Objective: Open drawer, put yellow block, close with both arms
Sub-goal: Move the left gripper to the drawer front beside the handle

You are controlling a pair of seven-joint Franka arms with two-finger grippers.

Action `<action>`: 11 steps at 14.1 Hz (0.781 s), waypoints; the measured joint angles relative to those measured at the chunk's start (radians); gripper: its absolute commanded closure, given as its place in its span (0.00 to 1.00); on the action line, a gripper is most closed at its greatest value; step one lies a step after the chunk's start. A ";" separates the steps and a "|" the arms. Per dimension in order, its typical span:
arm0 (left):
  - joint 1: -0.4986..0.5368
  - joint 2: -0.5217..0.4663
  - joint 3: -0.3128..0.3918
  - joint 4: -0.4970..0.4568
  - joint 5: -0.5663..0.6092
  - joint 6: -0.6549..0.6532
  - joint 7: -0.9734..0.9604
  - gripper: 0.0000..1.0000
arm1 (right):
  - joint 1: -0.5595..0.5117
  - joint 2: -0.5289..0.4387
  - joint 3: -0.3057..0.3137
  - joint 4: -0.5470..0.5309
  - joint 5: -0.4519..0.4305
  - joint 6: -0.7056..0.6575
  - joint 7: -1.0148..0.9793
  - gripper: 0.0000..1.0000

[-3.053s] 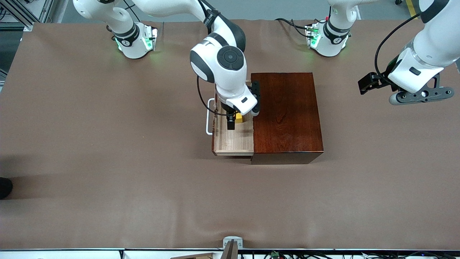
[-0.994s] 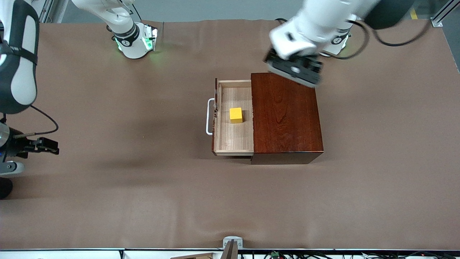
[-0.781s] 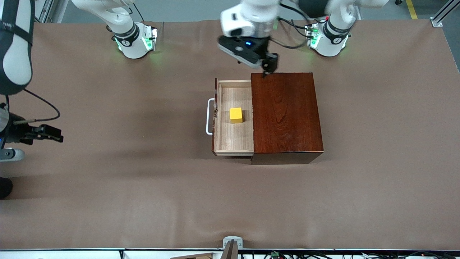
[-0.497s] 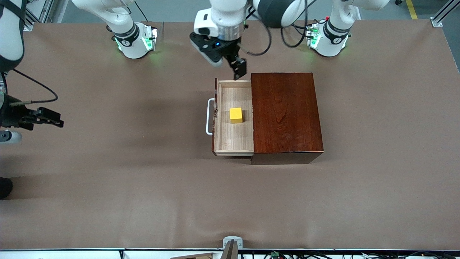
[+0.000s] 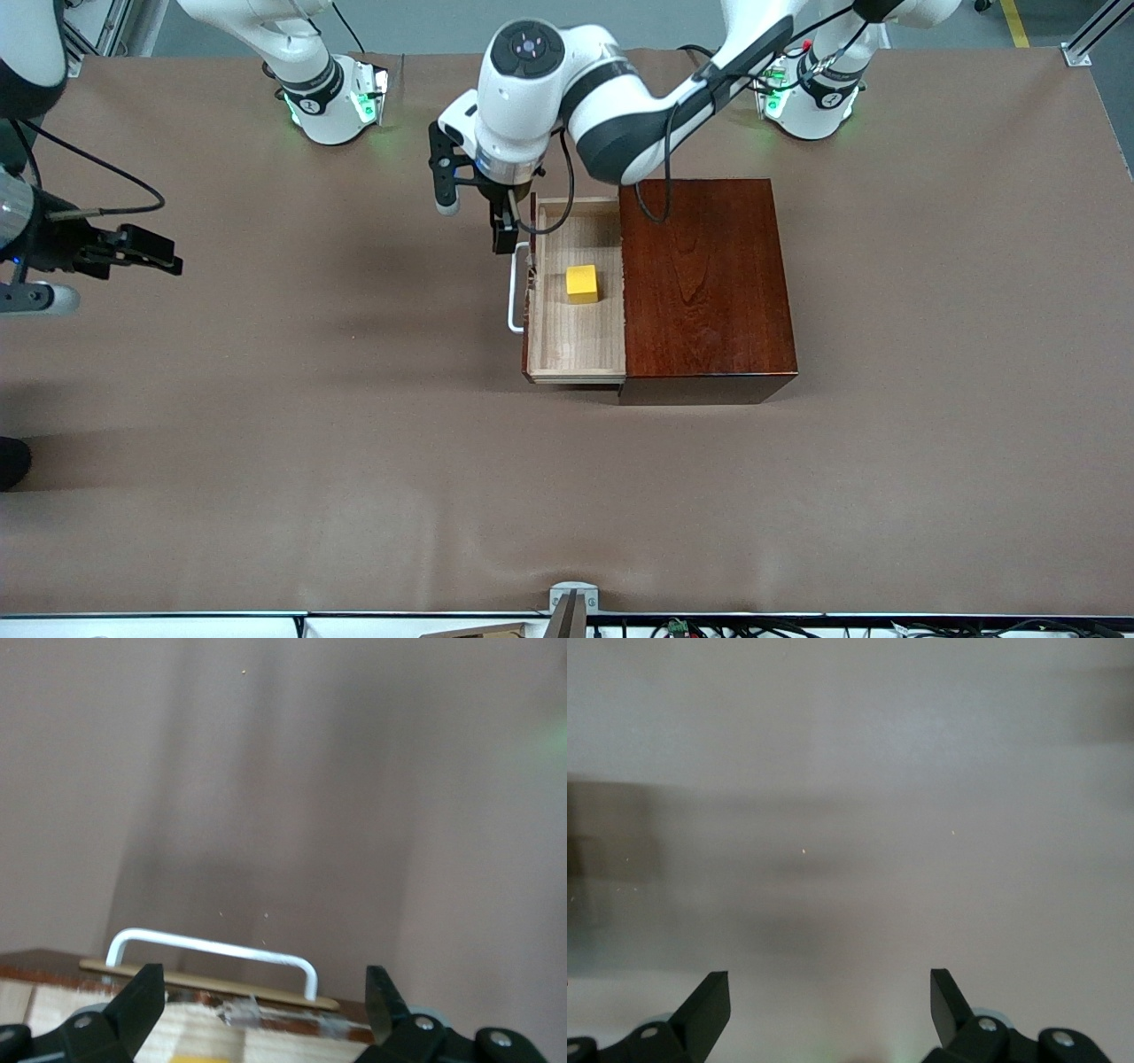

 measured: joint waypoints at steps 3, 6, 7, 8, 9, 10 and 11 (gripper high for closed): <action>-0.005 0.043 0.060 0.006 0.000 0.042 0.090 0.00 | -0.034 -0.045 0.003 -0.004 -0.006 -0.033 -0.002 0.00; -0.008 0.086 0.106 0.007 0.000 0.112 0.145 0.00 | -0.051 -0.073 0.046 -0.035 -0.021 -0.033 -0.002 0.00; -0.017 0.100 0.116 0.008 0.000 0.139 0.151 0.00 | -0.055 -0.082 0.067 -0.045 -0.036 -0.031 0.000 0.00; -0.035 0.111 0.133 0.008 0.000 0.165 0.151 0.00 | -0.056 -0.089 0.085 -0.053 -0.053 -0.027 0.002 0.00; -0.062 0.119 0.159 0.009 0.000 0.187 0.151 0.00 | -0.057 -0.092 0.095 -0.057 -0.064 -0.017 0.005 0.00; -0.089 0.125 0.186 0.009 0.000 0.205 0.151 0.00 | -0.057 -0.093 0.099 -0.059 -0.067 -0.006 0.006 0.00; -0.110 0.131 0.204 0.010 0.000 0.217 0.151 0.00 | -0.057 -0.093 0.100 -0.063 -0.067 0.006 0.007 0.00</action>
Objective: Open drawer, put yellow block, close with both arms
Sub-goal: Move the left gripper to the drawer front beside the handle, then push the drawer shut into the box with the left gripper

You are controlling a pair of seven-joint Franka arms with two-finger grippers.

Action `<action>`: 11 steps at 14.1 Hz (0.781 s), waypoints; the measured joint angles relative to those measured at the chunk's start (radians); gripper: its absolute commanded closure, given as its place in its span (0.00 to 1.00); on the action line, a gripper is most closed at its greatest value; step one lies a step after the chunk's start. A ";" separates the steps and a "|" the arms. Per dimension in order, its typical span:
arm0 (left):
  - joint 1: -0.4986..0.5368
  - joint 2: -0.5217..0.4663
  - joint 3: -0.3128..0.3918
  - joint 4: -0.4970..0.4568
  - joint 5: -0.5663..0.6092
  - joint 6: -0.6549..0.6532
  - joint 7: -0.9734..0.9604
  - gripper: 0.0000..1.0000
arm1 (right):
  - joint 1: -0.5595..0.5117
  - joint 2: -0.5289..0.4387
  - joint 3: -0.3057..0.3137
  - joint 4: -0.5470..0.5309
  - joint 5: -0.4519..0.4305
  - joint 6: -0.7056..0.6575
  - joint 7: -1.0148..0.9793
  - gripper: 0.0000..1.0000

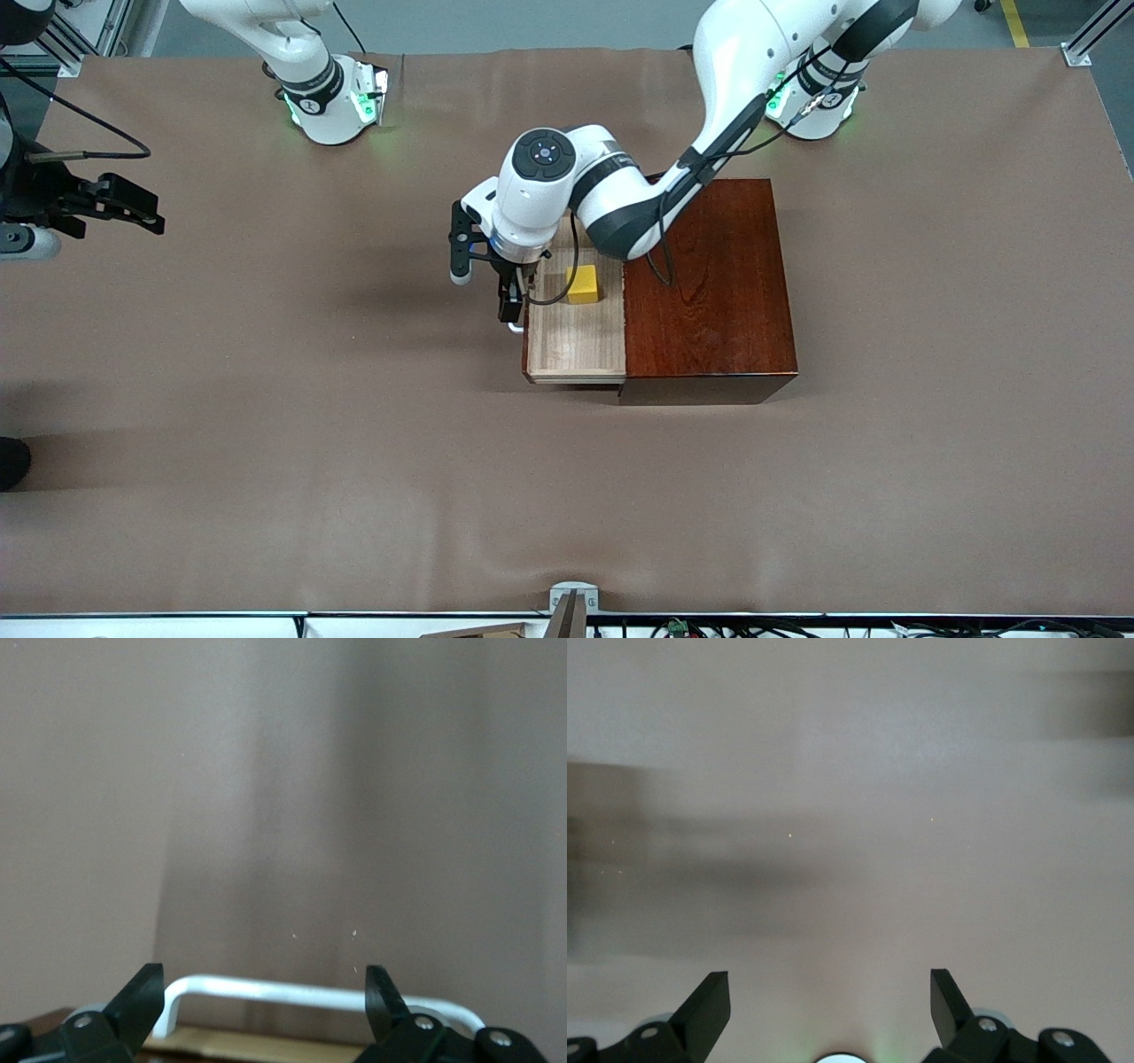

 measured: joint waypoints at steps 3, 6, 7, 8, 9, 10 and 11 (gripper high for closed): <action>-0.014 0.011 0.014 0.001 0.000 -0.007 0.000 0.00 | -0.007 0.000 0.000 -0.016 0.000 0.049 0.000 0.00; -0.012 0.011 0.016 0.012 0.000 -0.097 0.000 0.00 | -0.012 0.001 0.000 -0.022 0.000 0.109 -0.001 0.00; -0.012 0.010 0.016 0.019 0.000 -0.132 0.000 0.00 | -0.012 0.002 0.000 -0.024 0.000 0.119 -0.001 0.00; -0.013 0.009 0.016 0.027 0.000 -0.150 0.000 0.00 | -0.012 0.002 0.000 -0.026 0.000 0.119 -0.001 0.00; -0.014 0.008 0.016 0.033 0.000 -0.170 0.000 0.00 | -0.014 0.002 0.000 -0.028 0.000 0.119 0.000 0.00; -0.014 0.007 0.016 0.039 0.000 -0.195 0.000 0.00 | -0.018 0.003 0.000 -0.029 0.000 0.119 0.000 0.00; -0.015 0.005 0.016 0.044 0.000 -0.218 0.000 0.00 | -0.022 0.005 0.000 -0.029 0.000 0.119 0.000 0.00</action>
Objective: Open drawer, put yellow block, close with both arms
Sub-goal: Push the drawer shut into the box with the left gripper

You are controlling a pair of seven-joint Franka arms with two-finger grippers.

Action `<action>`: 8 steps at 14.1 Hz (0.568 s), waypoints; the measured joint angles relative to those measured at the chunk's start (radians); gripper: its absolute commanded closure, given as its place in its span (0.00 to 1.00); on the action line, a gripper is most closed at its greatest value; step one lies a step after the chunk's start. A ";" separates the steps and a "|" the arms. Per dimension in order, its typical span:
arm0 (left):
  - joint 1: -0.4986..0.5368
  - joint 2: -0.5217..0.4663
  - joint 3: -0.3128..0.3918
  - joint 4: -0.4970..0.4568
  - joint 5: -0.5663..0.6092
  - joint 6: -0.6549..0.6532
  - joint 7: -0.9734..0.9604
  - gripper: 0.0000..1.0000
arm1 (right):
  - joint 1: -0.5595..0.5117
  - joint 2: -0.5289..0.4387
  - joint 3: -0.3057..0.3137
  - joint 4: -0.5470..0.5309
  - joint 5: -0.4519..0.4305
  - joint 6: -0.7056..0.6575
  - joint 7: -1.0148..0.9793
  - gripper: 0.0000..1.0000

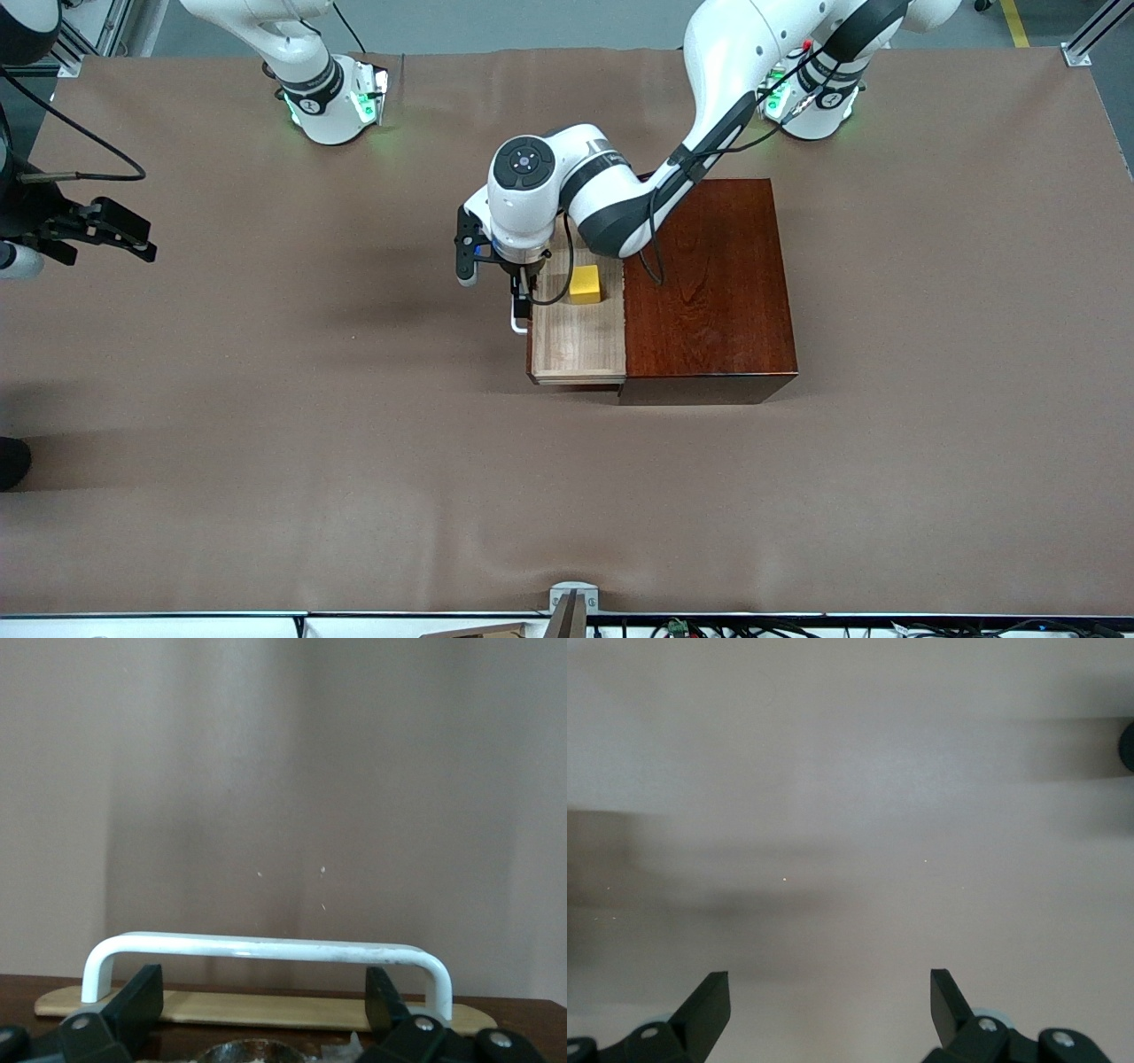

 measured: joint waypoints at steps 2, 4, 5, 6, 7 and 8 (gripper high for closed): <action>0.000 -0.010 0.001 0.005 0.012 -0.055 0.000 0.00 | -0.009 0.005 0.000 0.000 0.000 0.000 0.002 0.00; 0.000 -0.028 0.001 0.005 0.049 -0.122 0.000 0.00 | -0.033 0.005 0.000 0.000 0.019 0.000 0.003 0.00; 0.001 -0.035 0.001 0.005 0.069 -0.155 0.000 0.00 | -0.051 0.005 0.000 0.000 0.041 0.000 0.003 0.00; 0.001 -0.041 0.002 0.005 0.091 -0.186 0.000 0.00 | -0.069 0.005 0.000 0.000 0.067 0.000 0.003 0.00; 0.002 -0.044 0.002 0.005 0.108 -0.213 -0.001 0.00 | -0.084 0.005 -0.001 0.000 0.087 0.000 0.003 0.00; 0.003 -0.045 0.002 0.004 0.115 -0.232 -0.001 0.00 | -0.094 0.005 -0.001 0.000 0.100 0.000 0.003 0.00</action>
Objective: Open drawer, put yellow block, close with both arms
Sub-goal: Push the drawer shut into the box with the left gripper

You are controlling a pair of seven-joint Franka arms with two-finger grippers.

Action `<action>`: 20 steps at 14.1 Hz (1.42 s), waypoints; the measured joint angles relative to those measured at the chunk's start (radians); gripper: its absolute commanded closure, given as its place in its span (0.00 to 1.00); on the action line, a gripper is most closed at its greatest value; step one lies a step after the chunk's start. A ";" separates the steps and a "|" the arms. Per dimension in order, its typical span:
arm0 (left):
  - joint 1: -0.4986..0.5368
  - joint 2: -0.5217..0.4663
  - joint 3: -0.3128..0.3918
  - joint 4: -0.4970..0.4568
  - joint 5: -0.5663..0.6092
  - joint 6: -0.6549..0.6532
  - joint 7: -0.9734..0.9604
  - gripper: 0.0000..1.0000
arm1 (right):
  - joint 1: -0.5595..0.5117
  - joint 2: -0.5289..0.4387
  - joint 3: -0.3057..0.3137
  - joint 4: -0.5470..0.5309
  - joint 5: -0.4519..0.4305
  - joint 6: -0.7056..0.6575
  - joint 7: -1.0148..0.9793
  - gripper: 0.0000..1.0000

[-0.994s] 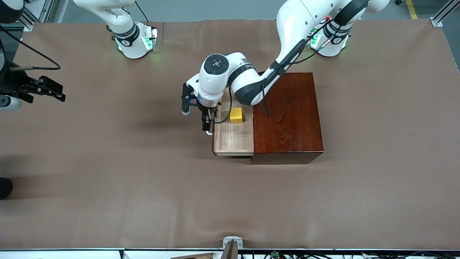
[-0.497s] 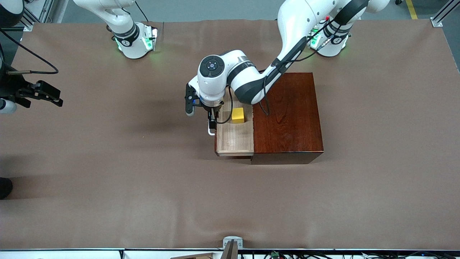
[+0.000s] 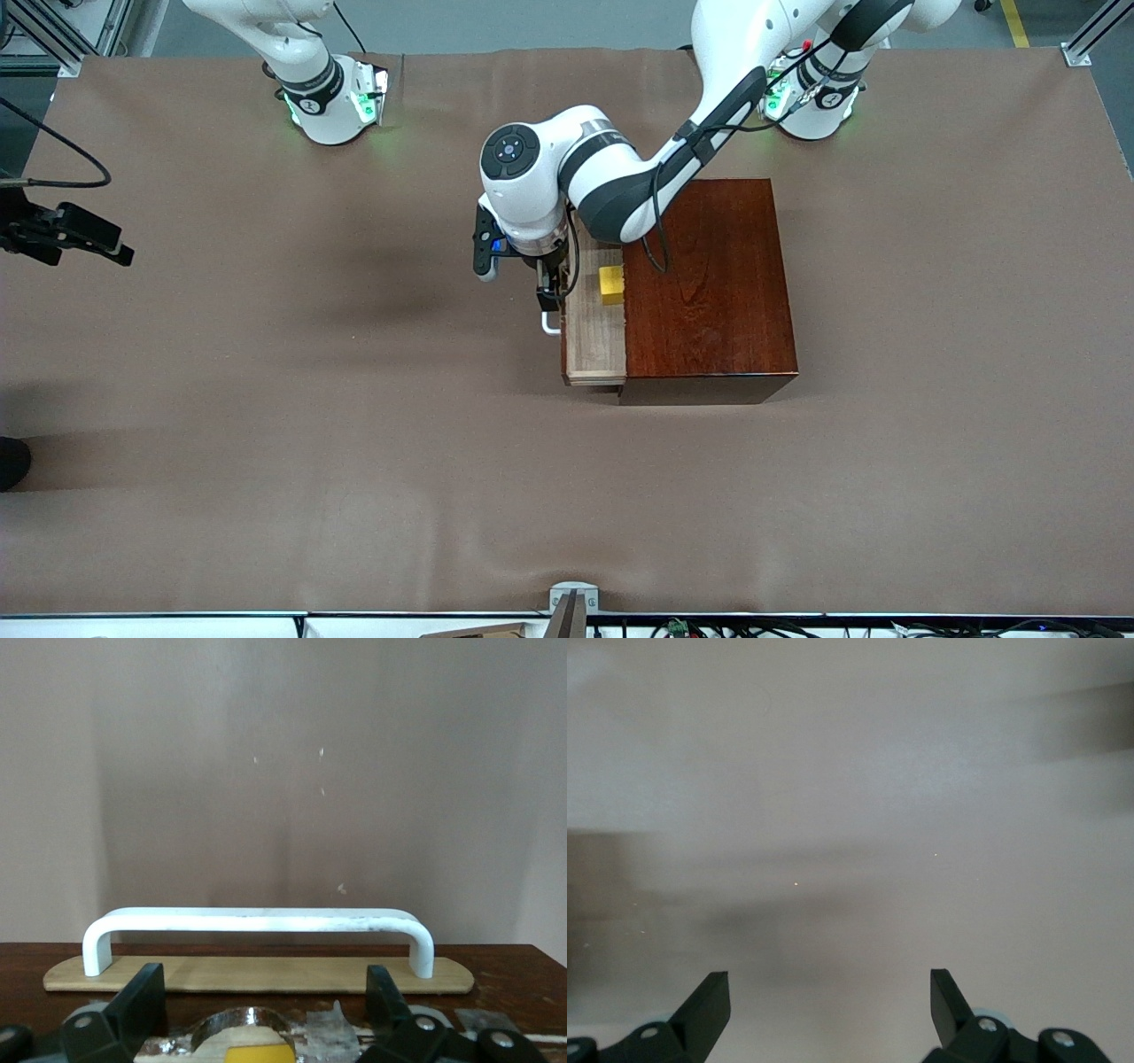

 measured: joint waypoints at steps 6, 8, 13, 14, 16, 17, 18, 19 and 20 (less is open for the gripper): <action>0.005 -0.005 0.014 0.002 0.017 -0.102 0.000 0.00 | -0.003 0.000 0.008 0.000 0.006 0.007 0.000 0.00; 0.007 -0.009 0.023 0.002 0.022 -0.159 0.000 0.00 | -0.003 0.000 0.009 0.000 0.006 0.007 0.000 0.00; 0.012 -0.013 0.036 0.002 0.032 -0.243 0.001 0.00 | -0.003 0.000 0.015 0.000 0.005 0.004 0.000 0.00; 0.012 -0.013 0.036 0.001 0.035 -0.247 0.001 0.00 | -0.003 0.000 0.016 0.000 0.002 0.000 0.000 0.00; 0.009 -0.013 0.035 -0.002 0.051 -0.250 0.001 0.00 | -0.003 0.000 0.016 0.000 -0.014 -0.017 0.000 0.00; 0.007 -0.013 0.034 -0.004 0.059 -0.252 0.002 0.00 | -0.003 0.000 0.016 0.000 -0.022 -0.020 0.000 0.00; 0.005 -0.013 0.034 -0.004 0.064 -0.254 0.002 0.00 | -0.003 0.000 0.016 0.000 -0.026 -0.021 0.000 0.00; 0.004 -0.013 0.034 -0.004 0.066 -0.255 0.003 0.00 | -0.003 0.000 0.015 0.000 -0.029 -0.024 0.000 0.00; 0.004 -0.013 0.035 -0.005 0.067 -0.255 0.003 0.00 | -0.003 0.000 0.015 0.000 -0.030 -0.028 0.000 0.00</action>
